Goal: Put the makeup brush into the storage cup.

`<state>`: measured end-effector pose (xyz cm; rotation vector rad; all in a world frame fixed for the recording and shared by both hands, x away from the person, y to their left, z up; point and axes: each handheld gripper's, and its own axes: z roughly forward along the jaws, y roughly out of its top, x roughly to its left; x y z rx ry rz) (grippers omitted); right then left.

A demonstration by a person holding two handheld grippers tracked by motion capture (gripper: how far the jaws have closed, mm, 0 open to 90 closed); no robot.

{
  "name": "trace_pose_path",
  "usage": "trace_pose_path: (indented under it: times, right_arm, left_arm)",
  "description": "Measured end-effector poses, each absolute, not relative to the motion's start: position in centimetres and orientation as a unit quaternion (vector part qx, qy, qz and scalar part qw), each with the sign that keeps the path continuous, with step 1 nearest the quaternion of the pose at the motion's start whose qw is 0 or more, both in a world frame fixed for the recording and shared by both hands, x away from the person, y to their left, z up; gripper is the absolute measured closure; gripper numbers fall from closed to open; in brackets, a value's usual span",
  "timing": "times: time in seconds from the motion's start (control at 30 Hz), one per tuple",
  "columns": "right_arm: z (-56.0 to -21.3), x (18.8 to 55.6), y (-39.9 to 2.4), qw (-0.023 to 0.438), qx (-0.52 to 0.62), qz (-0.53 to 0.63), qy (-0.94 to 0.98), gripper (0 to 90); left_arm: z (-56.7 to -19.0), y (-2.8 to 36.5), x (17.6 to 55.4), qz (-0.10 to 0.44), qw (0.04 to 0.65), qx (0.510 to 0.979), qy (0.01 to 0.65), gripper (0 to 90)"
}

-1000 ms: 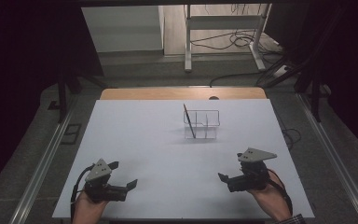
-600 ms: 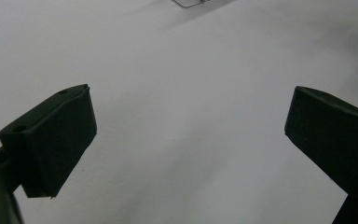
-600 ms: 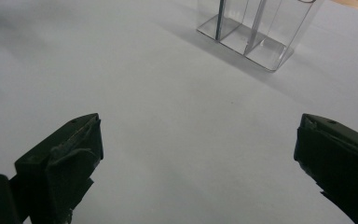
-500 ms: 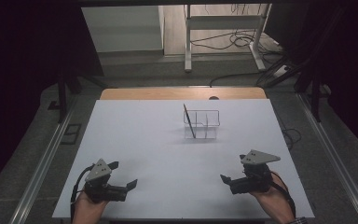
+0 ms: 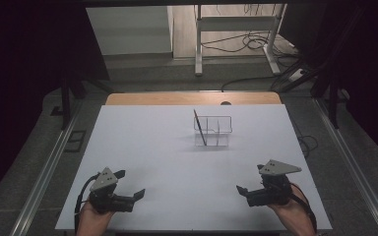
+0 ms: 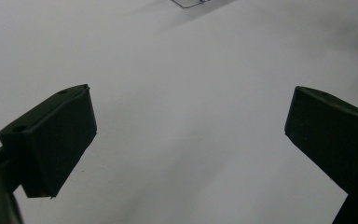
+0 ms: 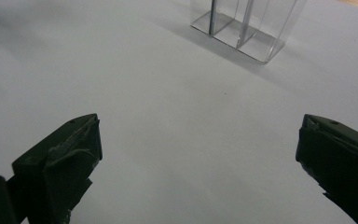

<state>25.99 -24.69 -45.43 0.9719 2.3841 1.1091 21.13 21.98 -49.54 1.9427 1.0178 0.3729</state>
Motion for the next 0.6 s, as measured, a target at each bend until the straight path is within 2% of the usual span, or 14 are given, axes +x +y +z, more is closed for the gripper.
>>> trace_pose_path:
  times: [0.6]
  right_arm:
    - [-45.5,25.3,-25.9,0.174,0.356,0.386,0.833,0.0]
  left_arm:
    - [-49.5,21.9,21.1,0.151,0.442,0.784,0.409,2.3]
